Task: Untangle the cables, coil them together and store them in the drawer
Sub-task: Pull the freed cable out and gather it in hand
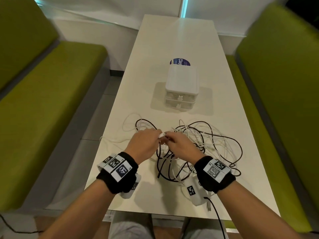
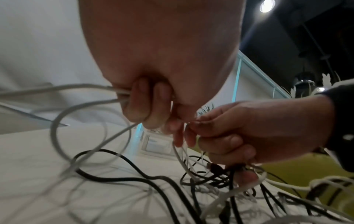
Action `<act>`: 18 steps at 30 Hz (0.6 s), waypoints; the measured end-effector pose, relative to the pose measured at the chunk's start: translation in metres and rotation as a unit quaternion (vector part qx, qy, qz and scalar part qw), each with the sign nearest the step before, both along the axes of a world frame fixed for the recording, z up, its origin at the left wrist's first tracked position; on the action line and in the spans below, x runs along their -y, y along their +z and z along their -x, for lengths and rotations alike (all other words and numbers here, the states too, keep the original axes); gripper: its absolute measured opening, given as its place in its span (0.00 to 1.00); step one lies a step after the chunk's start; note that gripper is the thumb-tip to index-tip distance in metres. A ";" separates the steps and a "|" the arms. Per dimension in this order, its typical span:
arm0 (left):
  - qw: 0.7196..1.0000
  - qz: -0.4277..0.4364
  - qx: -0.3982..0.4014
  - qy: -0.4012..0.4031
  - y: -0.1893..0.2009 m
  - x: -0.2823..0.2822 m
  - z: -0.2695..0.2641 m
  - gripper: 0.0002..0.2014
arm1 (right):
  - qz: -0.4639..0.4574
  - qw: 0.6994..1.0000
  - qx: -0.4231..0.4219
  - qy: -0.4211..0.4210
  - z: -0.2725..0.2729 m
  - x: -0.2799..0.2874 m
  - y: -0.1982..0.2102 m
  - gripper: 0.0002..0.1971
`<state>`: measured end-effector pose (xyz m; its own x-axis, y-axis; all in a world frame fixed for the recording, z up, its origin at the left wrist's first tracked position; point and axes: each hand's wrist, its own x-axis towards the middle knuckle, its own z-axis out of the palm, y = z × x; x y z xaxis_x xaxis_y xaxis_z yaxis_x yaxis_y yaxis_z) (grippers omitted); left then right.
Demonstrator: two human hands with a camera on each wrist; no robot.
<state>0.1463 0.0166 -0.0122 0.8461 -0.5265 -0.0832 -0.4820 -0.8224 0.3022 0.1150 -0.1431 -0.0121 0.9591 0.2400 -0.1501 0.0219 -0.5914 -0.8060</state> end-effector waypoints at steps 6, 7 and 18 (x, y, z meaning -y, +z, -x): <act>0.998 0.047 0.036 0.032 0.024 -0.009 -0.006 0.08 | -0.025 0.999 -0.025 -0.010 0.000 0.002 -0.002 0.15; 0.996 0.065 0.038 0.043 0.026 -0.011 -0.007 0.08 | -0.008 1.000 -0.017 -0.003 -0.001 0.003 -0.002 0.15; 0.931 0.262 0.040 0.250 0.029 -0.030 -0.019 0.13 | 0.171 0.980 0.095 -0.042 0.005 0.011 -0.011 0.14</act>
<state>0.1654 0.0463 0.0171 0.9889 -0.0163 0.1476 -0.1167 -0.6996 0.7050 0.1105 -0.1544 -0.0232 0.9918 0.1255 -0.0237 0.0922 -0.8322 -0.5468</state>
